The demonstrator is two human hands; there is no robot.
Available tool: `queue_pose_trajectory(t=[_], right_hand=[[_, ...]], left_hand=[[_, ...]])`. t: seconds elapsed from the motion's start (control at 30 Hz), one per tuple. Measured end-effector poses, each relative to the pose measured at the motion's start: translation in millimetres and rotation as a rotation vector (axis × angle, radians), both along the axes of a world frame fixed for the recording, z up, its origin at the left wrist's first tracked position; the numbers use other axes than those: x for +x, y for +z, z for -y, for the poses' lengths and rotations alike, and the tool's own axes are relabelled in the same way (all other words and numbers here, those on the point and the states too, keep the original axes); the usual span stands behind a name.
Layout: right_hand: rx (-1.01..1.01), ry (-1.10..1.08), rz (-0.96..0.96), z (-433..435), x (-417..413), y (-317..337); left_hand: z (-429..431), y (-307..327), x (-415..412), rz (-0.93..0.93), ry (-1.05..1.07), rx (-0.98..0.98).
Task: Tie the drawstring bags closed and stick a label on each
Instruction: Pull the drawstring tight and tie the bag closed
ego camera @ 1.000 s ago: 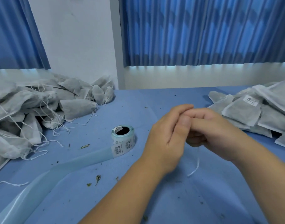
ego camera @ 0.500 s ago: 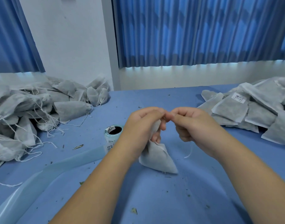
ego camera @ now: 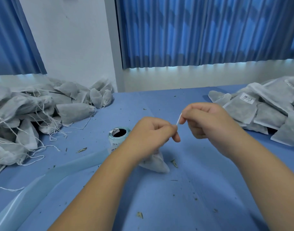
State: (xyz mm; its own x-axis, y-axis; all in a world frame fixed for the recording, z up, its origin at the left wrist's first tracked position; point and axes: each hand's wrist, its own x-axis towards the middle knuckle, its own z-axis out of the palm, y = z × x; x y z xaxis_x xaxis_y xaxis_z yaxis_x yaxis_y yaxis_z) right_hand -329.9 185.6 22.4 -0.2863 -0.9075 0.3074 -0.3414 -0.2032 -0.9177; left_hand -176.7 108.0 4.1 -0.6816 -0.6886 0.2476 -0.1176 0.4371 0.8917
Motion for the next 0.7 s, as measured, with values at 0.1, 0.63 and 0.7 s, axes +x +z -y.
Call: queue_pose_trajectory(t=[0.1,0.63,0.7], right_hand=[[0.072,-0.085,-0.039,6,0,-9],[0.069,-0.187,-0.280,12,4,-16],[0.112,-0.068,-0.103,9,10,-12]], left_hand=[[1,7,2,-0.165,-0.165,0.308],[21,-7,4,-0.287,-0.193,0.959],[20,-7,4,-0.282,-0.206,0.944]])
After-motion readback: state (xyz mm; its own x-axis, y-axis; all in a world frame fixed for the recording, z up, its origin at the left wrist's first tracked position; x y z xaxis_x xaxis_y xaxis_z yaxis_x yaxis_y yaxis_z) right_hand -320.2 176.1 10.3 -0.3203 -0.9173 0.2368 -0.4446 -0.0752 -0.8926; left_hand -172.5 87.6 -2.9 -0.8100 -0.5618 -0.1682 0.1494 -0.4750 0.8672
